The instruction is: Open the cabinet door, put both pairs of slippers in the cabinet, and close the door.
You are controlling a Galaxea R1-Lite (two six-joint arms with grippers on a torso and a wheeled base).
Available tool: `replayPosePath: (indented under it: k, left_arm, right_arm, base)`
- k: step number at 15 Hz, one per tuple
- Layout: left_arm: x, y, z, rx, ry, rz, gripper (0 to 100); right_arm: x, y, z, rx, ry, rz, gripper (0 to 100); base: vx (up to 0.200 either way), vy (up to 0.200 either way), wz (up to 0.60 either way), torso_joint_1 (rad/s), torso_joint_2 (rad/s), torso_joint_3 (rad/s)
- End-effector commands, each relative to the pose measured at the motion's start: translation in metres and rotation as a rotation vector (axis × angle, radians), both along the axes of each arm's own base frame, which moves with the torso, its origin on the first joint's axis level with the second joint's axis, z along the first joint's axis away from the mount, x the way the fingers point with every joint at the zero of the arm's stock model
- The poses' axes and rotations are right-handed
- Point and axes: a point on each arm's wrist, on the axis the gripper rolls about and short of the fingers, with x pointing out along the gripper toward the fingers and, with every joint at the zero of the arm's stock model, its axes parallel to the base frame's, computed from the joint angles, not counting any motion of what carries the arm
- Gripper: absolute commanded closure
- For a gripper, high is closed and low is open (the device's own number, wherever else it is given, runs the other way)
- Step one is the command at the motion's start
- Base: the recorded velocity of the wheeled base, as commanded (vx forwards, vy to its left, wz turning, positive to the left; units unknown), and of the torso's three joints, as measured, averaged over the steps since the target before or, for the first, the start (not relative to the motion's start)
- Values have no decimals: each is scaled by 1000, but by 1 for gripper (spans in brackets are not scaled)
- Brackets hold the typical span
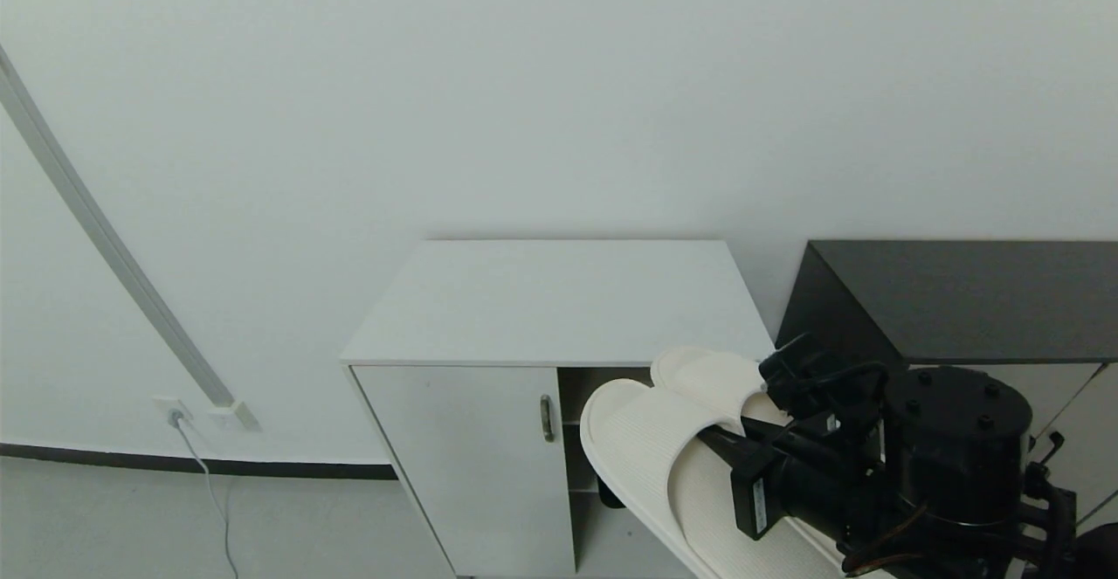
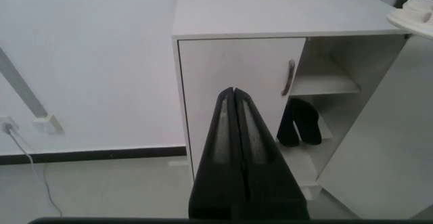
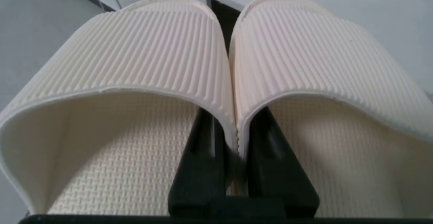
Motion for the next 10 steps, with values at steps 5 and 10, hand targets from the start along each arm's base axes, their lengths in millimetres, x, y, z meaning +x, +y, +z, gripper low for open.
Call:
replayPosePath:
  k: [5,10]
  left_arm:
    - [0,0,0,1,2,0,100]
    - [0,0,0,1,2,0,100]
  right_arm:
    - [-1,0,0,1,-2,-2,100]
    - [-1,0,1,19,-21,2,100]
  base:
    - [0,0,0,-148,350,186]
    - [0,0,0,-161,374,208]
